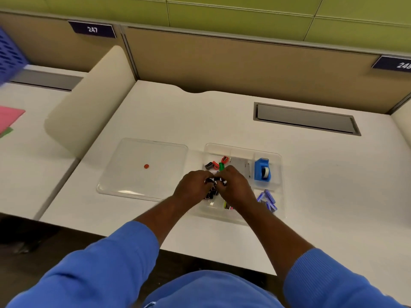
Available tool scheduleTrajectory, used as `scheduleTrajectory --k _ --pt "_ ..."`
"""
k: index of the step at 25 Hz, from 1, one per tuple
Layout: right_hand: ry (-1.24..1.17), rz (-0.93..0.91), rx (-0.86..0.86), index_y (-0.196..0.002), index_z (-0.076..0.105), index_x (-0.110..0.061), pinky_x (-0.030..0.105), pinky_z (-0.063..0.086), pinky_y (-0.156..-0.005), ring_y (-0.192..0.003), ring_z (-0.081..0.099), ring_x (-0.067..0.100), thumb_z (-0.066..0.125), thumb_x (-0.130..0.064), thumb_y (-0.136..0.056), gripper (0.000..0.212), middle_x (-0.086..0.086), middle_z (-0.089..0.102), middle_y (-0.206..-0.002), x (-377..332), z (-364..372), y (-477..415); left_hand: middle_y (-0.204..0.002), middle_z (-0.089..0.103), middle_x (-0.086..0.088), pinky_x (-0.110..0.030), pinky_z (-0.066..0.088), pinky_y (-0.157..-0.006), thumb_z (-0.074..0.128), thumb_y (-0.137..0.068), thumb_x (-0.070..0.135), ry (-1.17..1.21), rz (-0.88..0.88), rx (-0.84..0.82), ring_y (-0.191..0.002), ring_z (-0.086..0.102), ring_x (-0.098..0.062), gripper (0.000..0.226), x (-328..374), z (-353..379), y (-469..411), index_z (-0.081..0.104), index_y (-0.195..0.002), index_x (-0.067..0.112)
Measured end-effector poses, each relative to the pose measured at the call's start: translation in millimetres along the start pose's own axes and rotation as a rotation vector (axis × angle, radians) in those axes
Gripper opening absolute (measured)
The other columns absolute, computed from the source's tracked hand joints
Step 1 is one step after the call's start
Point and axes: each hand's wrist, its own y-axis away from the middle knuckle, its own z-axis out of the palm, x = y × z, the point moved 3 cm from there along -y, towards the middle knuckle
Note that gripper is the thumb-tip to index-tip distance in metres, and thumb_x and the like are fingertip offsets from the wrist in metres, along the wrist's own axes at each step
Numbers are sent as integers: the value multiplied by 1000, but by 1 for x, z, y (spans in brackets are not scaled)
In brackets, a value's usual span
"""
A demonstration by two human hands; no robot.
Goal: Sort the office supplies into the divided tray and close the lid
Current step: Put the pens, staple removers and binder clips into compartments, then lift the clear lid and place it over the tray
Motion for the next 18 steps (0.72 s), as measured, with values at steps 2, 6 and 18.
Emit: scheduleTrajectory --k 2,6,18 --pt "11 19 6 -100 72 -21 25 44 -70 -84 55 10 64 -17 -92 13 -5 60 -96 -4 9 4 -101 75 4 -33 53 -81 61 -91 25 23 1 0 -88 67 -15 25 -10 -4 5 70 -114 26" --pt "78 -5 80 -109 70 -19 30 51 -80 -100 59 15 64 -18 -92 18 -2 66 -108 -6 8 17 -114 72 4 -29 50 -88 61 -93 31 3 65 42 -103 66 -16 29 -19 -3 15 68 -120 24" --pt "307 -85 -68 -158 15 -26 48 -3 -123 -154 -2 16 31 -74 -91 83 -2 3 -167 -25 24 19 -165 9 6 -45 2 -123 39 -94 65 -323 43 120 -152 -1 -12 77 -39 -33 63 12 -157 31"
